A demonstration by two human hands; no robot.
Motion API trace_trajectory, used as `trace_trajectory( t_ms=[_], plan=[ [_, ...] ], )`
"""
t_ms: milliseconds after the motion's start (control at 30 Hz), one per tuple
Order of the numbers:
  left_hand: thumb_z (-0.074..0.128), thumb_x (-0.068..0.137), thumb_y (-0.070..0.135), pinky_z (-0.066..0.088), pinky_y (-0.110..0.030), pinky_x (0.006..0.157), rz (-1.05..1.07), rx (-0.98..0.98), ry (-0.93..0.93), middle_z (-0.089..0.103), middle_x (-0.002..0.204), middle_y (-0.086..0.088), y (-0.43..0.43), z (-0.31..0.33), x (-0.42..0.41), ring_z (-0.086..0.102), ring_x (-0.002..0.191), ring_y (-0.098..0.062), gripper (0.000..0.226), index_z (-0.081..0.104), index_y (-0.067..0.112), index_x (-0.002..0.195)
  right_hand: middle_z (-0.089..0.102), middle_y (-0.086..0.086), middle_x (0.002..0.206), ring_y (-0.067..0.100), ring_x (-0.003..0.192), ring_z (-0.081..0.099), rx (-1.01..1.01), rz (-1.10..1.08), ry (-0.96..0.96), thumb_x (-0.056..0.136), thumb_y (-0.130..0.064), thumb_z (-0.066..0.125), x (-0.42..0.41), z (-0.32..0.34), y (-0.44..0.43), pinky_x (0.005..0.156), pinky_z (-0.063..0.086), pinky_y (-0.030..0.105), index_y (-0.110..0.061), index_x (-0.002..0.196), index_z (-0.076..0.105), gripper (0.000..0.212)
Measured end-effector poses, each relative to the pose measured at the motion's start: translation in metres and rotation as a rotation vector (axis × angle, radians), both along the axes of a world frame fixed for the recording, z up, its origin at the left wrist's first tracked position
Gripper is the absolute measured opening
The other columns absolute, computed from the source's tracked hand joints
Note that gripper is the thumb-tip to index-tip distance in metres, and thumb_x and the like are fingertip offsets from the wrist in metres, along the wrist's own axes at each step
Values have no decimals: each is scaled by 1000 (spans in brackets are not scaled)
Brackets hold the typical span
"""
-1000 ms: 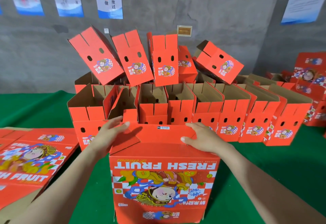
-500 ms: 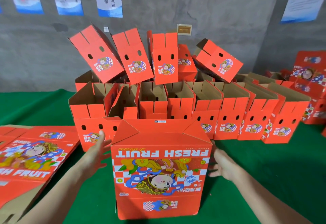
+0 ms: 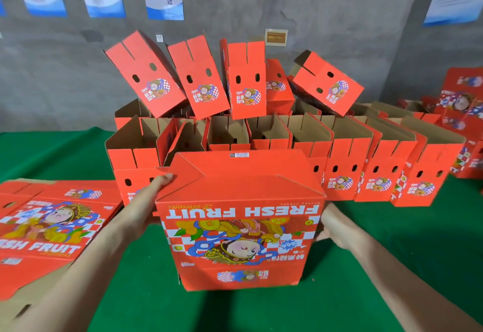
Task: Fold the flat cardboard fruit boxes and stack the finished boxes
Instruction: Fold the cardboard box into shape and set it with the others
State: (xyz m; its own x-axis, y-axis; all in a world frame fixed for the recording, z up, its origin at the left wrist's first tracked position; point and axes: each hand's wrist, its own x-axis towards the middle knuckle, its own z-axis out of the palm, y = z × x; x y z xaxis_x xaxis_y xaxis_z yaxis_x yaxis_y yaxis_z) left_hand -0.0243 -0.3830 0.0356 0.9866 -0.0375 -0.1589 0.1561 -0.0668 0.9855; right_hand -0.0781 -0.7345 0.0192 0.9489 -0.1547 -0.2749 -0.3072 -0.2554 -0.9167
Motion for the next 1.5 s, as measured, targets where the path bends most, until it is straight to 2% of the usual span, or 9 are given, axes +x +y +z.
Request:
trace_trajectory(
  t_ms=[200,367,567,733,900,1067,1167,1367,1500],
  plan=[
    [41,95,1,40,-11,61,-67,10,-154,65,66,1,-10,12,-8,52,71,-7,23,54,18,87,42,14,145,32,118,52,-96,-79,-117,103,-30,39,-16,26,-26,76,51,35,-17,148,29,48],
    [50,65,5,47,-27,76,-254,-27,-218,63,92,-20,-11,34,-31,63,83,-19,48,53,3,114,46,7,71,15,58,43,21,-35,-159,99,1,36,-24,34,-41,60,40,30,-12,97,51,21],
    [44,52,-11,44,-18,52,-227,-113,-356,61,65,-15,-3,39,-43,55,55,-21,35,52,-8,86,70,5,79,18,66,64,341,160,-277,84,-29,63,-21,41,-55,57,54,31,-16,99,65,20],
    [41,66,-34,49,-16,60,8,120,-468,61,81,-19,-10,10,-24,59,68,-18,40,56,-12,95,69,0,115,28,95,69,165,406,-291,57,3,81,-20,31,-60,70,59,36,-28,126,53,81],
    [62,70,-18,50,-26,62,82,386,-538,68,76,-1,-17,-13,-14,57,76,-17,33,66,11,85,64,-8,119,30,105,64,-5,272,-411,50,3,84,-29,15,-50,78,58,32,-32,146,24,118],
    [31,97,8,60,-35,68,-55,-506,-30,72,107,-3,-13,-26,-8,71,87,-27,38,62,17,118,52,-6,133,16,96,69,-168,168,-502,42,-35,92,-34,10,-45,88,54,50,-59,142,-7,143],
    [41,96,46,58,-46,77,-25,-668,29,66,109,-7,-26,-24,-7,64,96,-31,42,61,13,114,45,-11,144,12,112,62,-308,116,-614,51,-44,89,-37,15,-37,96,49,45,-64,138,-12,135],
    [60,79,31,55,-39,55,12,-562,-166,64,102,0,-62,-7,-8,62,83,-19,37,52,27,115,41,-14,129,5,83,54,-467,200,-877,75,-17,78,-48,27,-6,74,48,24,-67,119,13,93],
    [60,76,44,58,-47,71,-6,-606,-157,69,114,3,-78,-2,-5,64,100,-21,52,49,33,125,-9,-38,142,-6,96,42,-596,339,-924,80,-40,67,-52,39,15,89,34,9,-71,119,25,65]
  ],
)
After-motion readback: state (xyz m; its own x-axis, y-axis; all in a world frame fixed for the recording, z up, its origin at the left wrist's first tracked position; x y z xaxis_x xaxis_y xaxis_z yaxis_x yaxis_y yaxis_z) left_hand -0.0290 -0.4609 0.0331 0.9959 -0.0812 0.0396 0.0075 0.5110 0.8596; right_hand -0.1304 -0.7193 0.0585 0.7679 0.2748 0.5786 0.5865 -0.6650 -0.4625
